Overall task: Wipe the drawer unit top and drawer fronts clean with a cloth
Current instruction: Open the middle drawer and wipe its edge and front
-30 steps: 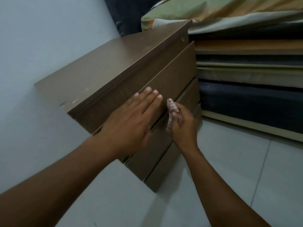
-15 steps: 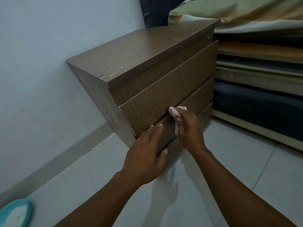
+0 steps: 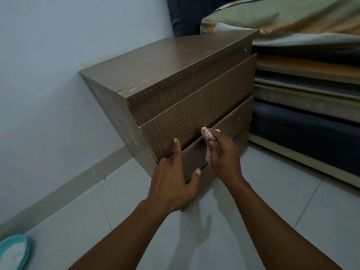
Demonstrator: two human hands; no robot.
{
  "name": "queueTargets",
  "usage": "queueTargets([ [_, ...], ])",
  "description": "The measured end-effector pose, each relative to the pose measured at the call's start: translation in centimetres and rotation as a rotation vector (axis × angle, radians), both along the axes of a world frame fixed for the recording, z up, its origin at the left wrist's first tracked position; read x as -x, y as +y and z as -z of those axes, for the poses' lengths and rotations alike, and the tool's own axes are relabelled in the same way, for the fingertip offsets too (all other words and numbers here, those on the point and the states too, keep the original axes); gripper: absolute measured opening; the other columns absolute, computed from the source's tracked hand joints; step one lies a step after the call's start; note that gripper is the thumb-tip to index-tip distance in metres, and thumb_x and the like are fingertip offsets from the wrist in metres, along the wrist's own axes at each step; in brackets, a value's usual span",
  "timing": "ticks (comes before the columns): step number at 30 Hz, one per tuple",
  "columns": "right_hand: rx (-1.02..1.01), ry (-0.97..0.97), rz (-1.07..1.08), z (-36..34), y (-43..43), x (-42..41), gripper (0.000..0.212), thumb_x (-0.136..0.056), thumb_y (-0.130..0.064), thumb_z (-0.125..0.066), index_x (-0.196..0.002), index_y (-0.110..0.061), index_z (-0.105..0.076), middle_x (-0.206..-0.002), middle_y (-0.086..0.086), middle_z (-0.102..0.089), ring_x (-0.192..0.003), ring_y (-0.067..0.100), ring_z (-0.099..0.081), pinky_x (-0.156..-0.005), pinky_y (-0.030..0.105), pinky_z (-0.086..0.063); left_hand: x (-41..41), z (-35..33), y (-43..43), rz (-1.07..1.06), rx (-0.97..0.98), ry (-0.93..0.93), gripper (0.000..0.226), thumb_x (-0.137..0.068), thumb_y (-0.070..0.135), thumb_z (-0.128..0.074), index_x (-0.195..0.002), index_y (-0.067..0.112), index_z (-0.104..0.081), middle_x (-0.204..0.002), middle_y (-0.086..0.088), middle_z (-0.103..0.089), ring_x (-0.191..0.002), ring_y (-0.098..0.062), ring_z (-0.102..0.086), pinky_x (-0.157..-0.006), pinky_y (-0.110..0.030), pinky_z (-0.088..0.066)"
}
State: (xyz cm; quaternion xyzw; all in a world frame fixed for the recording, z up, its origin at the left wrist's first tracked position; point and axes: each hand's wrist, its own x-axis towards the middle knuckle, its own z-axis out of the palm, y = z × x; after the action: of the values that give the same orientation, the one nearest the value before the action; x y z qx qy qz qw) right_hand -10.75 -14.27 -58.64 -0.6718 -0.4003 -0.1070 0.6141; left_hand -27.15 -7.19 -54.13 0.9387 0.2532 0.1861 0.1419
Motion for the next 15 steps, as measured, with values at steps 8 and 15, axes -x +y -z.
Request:
queueTargets([
  [8, 0.060, -0.043, 0.049, -0.8, -2.3, -0.4, 0.032, -0.099, -0.005, -0.055, -0.129, -0.013, -0.064, -0.126, -0.006, -0.066, -0.116, -0.003, -0.054, -0.101, 0.008, -0.037, -0.7, 0.0, -0.3, -0.070, 0.184, 0.012, 0.104, -0.077, 0.064, -0.047, -0.155, 0.035, 0.016, -0.135, 0.001, -0.052, -0.108, -0.013, -0.048, -0.093, -0.034, -0.048],
  [15, 0.141, -0.285, -0.063, -0.4, -3.0, 1.1, 0.030, -0.096, -0.002, -0.059, -0.124, -0.011, -0.067, -0.125, 0.001, -0.069, -0.121, 0.015, -0.060, -0.108, 0.037, -0.044, 0.1, -0.7, -0.7, 0.015, 0.206, -0.037, 0.093, -0.081, 0.044, -0.061, -0.158, 0.022, -0.014, -0.149, 0.000, -0.045, -0.127, -0.020, -0.046, -0.105, -0.041, -0.045],
])
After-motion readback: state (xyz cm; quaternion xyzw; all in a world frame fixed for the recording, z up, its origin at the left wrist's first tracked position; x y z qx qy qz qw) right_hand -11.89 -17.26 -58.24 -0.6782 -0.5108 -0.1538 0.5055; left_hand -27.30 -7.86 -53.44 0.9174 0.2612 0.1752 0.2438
